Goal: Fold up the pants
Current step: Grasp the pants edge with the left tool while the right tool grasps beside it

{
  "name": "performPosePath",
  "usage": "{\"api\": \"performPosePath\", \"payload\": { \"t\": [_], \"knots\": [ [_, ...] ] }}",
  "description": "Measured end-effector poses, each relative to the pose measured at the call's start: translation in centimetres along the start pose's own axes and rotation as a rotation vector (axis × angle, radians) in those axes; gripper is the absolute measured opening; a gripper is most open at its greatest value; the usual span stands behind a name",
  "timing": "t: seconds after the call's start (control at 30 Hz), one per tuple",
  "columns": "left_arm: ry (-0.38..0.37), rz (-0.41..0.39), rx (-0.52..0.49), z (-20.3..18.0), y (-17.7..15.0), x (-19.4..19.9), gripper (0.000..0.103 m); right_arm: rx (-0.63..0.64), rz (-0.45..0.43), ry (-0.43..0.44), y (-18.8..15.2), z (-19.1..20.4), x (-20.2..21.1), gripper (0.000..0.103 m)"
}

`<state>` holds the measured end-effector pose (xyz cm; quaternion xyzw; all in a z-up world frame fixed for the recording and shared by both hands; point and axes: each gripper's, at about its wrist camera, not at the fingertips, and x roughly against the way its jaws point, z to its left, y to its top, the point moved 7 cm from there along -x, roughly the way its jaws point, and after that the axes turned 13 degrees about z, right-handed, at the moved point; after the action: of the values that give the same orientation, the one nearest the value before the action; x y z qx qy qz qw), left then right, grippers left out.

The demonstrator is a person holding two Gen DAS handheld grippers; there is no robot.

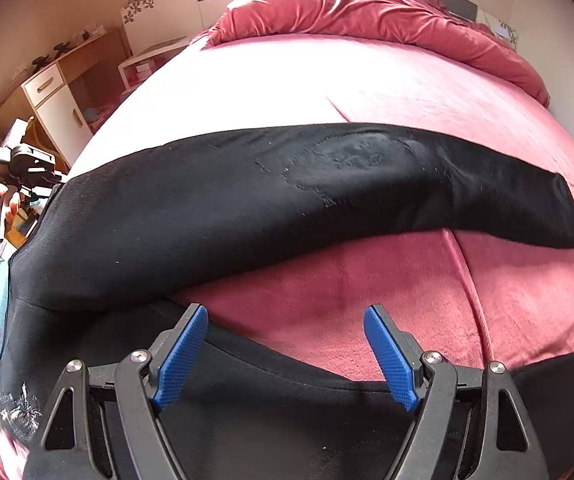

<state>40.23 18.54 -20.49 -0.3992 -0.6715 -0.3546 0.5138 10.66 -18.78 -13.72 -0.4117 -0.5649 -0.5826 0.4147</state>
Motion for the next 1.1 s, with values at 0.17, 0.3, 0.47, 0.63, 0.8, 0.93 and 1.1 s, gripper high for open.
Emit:
{"api": "performPosePath", "payload": {
  "t": [0.17, 0.3, 0.47, 0.63, 0.8, 0.93, 1.1],
  "knots": [
    [-0.004, -0.09, -0.061, -0.6, -1.2, 2.3, 0.01, -0.026, -0.004, -0.019, 0.8, -1.8, 0.2, 0.081],
    [-0.152, -0.212, -0.064, -1.4, -3.1, 8.1, 0.009, -0.129, -0.086, -0.016, 3.6, -4.7, 2.5, 0.081],
    [-0.321, -0.376, -0.178, -3.1, -7.5, 17.1, 0.009, -0.176, -0.126, 0.017, 4.7, -6.0, 4.0, 0.081],
    [-0.428, -0.425, -0.286, -3.0, -13.9, 20.9, 0.008, -0.221, -0.095, 0.097, 5.5, -6.7, 3.4, 0.076],
    [-0.468, -0.429, -0.37, -2.2, -19.4, 21.5, 0.007, -0.26, -0.049, 0.247, 8.5, -6.7, 2.3, 0.062],
    [-0.486, -0.418, -0.399, -1.3, -22.8, 22.0, 0.007, -0.32, -0.006, 0.336, 12.0, -6.4, 0.4, 0.059],
    [-0.502, -0.403, -0.421, -0.7, -25.2, 21.7, 0.007, -0.438, 0.031, 0.412, 15.9, -7.2, -2.0, 0.056]
  ]
}}
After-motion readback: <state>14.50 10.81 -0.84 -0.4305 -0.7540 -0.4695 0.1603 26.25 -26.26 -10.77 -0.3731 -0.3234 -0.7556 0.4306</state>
